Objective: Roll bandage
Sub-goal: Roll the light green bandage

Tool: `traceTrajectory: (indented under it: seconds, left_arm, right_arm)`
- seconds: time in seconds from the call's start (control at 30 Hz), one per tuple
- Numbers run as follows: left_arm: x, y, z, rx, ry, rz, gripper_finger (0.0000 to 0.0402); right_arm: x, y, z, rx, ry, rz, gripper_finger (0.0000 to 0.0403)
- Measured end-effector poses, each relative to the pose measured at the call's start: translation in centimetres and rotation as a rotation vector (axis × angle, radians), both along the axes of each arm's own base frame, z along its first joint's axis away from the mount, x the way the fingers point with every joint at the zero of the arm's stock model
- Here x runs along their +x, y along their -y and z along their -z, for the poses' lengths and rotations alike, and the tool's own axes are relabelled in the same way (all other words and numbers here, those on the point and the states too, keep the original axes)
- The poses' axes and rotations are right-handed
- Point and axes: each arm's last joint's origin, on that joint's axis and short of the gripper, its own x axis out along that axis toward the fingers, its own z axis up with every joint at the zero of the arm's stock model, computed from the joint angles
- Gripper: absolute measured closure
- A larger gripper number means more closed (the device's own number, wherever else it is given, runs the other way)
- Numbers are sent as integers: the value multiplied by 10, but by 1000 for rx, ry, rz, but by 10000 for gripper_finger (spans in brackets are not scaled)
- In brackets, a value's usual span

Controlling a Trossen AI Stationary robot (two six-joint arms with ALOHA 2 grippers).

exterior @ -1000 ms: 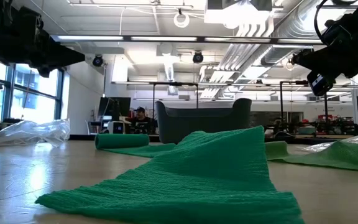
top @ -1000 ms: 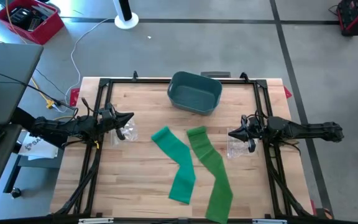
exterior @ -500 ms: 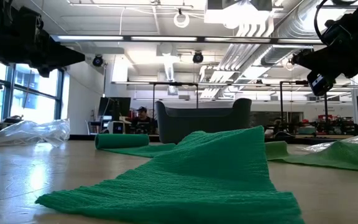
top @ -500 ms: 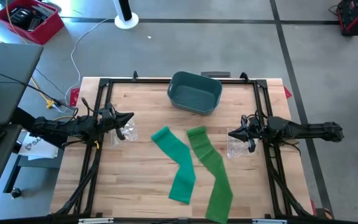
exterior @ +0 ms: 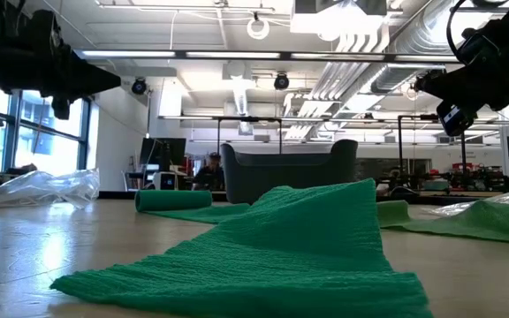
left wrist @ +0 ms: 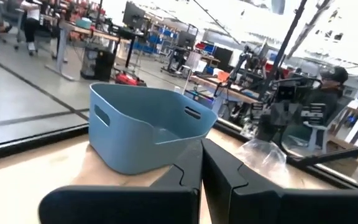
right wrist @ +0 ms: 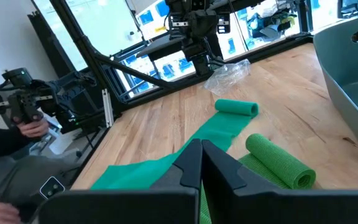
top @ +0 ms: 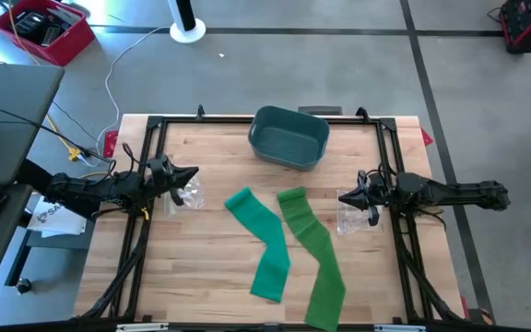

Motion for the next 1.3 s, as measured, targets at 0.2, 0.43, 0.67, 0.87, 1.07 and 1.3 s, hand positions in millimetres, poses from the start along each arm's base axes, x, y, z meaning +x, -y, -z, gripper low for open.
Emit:
traceTrajectory:
  seconds: [0.2,0.43,0.67,0.87,1.07,1.3]
  left_arm:
    - [2,3,-8,-66,114,107,401]
    - [13,16,-22,-29,211,235,401]
    - [39,32,-41,-27,39,76,401]
    - [66,49,-77,85,-63,70,401]
    - [85,62,-83,31,-142,128,396]
    - [96,74,-44,-121,-328,157,359]
  right_arm:
    - [0,0,0,0,0,1,402]
    - [0,0,0,0,0,0,402]
    - [0,0,0,0,0,0,402]
    - [0,0,0,0,0,0,402]
    - [0,0,0,0,0,0,402]
    - [0,0,0,0,0,0,402]
